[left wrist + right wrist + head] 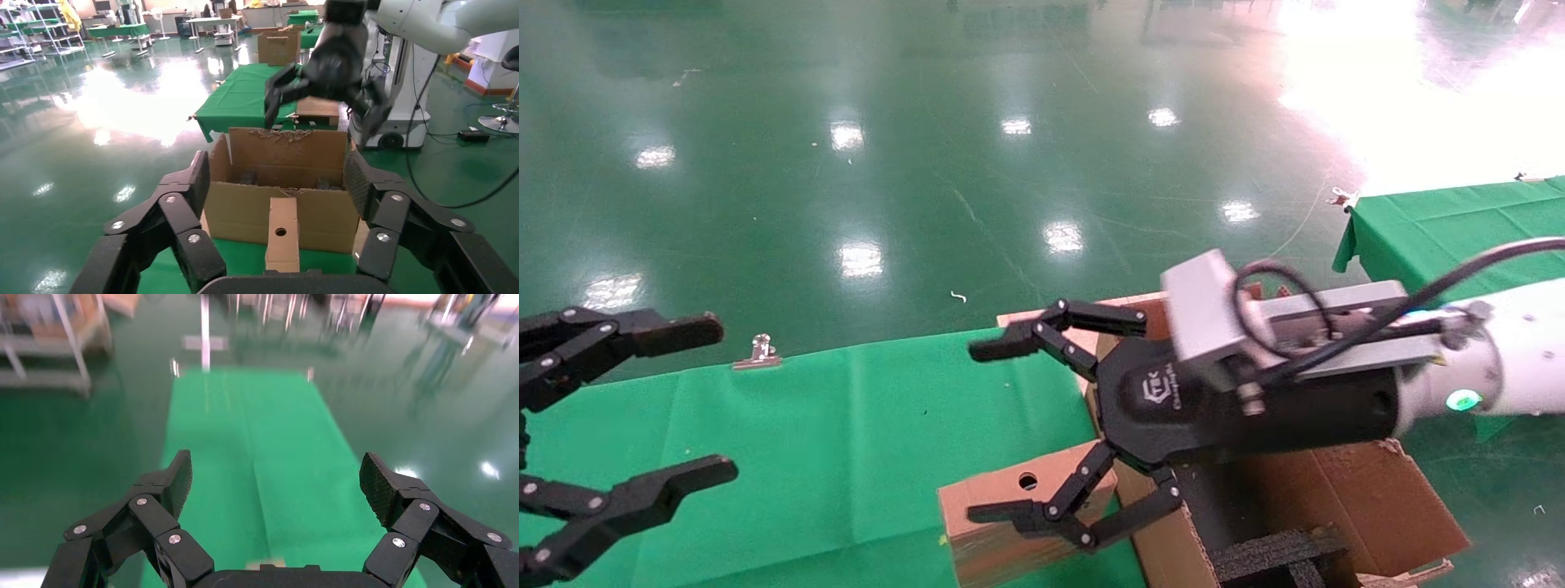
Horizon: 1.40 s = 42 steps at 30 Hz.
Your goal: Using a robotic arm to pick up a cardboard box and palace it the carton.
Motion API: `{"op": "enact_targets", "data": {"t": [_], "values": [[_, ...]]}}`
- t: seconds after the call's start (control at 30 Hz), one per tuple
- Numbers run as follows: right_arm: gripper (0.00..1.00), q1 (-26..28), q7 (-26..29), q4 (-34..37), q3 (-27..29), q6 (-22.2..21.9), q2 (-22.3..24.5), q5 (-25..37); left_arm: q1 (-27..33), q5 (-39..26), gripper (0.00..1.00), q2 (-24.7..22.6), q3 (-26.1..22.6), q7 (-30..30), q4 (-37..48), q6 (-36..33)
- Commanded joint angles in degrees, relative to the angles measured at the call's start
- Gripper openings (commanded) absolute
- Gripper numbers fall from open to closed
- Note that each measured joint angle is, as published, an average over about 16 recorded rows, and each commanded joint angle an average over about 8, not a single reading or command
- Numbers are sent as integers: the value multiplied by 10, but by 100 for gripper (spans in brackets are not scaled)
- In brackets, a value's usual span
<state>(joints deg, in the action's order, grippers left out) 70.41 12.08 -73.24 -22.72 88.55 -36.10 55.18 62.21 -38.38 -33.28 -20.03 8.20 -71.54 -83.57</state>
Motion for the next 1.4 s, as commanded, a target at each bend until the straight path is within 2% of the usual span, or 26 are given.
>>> {"op": "enact_targets", "data": {"t": [0.03, 0.23, 0.5, 1.0, 1.03, 1.27, 1.3, 1.33, 1.4], "values": [[100, 24, 4, 3, -15, 8, -3, 34, 0, 0, 0, 0, 0, 0, 0, 0], [100, 89, 7, 15, -87, 19, -35, 128, 0, 0, 0, 0, 0, 0, 0, 0], [100, 153, -14, 33, -180, 19, -77, 216, 0, 0, 0, 0, 0, 0, 0, 0], [100, 213, -47, 59, -294, 14, -132, 328, 0, 0, 0, 0, 0, 0, 0, 0], [100, 216, -49, 60, -300, 14, -136, 333, 0, 0, 5, 0, 0, 0, 0, 0], [100, 232, -62, 64, -335, 12, -156, 356, 0, 0, 92, 0, 0, 0, 0, 0], [99, 234, -63, 65, -338, 11, -158, 356, 0, 0, 100, 0, 0, 0, 0, 0], [91, 234, -64, 65, -340, 10, -159, 357, 0, 0, 100, 0, 0, 0, 0, 0], [68, 237, -65, 66, -345, 9, -161, 358, 0, 0, 100, 0, 0, 0, 0, 0]]}}
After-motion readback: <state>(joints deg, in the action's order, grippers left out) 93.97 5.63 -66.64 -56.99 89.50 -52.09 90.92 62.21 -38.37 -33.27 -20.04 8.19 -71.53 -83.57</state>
